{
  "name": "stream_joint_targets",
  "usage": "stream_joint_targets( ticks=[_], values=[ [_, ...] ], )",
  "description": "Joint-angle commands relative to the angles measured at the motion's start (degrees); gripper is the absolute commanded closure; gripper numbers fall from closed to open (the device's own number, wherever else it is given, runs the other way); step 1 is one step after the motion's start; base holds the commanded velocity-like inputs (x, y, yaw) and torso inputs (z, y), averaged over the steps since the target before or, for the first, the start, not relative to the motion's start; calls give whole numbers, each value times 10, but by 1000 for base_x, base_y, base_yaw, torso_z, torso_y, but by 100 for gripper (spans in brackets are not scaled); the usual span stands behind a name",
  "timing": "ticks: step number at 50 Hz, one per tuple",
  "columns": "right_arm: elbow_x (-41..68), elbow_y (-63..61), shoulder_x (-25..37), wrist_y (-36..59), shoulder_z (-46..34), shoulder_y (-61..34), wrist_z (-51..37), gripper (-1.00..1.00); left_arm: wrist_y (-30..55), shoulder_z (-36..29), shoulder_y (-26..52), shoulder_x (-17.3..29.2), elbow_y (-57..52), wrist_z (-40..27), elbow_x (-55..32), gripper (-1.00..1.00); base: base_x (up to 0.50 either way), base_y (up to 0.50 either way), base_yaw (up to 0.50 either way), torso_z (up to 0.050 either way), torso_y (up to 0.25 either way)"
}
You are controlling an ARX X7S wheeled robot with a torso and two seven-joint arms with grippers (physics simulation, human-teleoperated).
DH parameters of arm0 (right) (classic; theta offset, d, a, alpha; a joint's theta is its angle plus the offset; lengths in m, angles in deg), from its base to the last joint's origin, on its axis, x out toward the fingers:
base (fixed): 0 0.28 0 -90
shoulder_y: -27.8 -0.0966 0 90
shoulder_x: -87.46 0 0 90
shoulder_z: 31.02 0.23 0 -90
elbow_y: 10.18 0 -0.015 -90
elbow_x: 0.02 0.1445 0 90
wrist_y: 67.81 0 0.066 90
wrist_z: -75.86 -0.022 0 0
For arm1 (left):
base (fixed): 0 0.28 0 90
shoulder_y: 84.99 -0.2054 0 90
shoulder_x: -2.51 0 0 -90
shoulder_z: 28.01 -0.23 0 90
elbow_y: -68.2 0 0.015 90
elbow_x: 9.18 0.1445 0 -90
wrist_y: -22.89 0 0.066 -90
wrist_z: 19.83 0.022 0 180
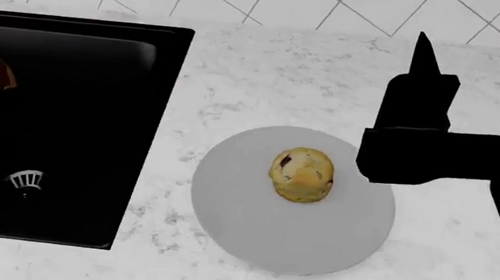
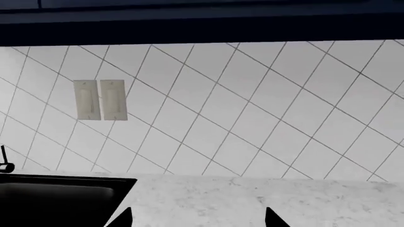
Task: Place the pastries on the plates.
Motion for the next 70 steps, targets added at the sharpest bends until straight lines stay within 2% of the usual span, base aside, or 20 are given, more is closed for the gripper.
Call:
stream_joint_targets(
  ticks=[1,29,70],
  values=[
    [-2,-3,4,-17,8,14,2,-100,-16,1,-12,7,-7,-10,-13,100,0,0,0,0,0],
    [3,4,2,8,6,-1,13,-100,-32,-11,-18,8,-8,-7,-7,100,0,446,0,0,0],
    [6,-2,6,-7,12,22,8,-100,-50,-21,-25,20,-5,0,-3,100,0,500,0,0,0]
  ],
)
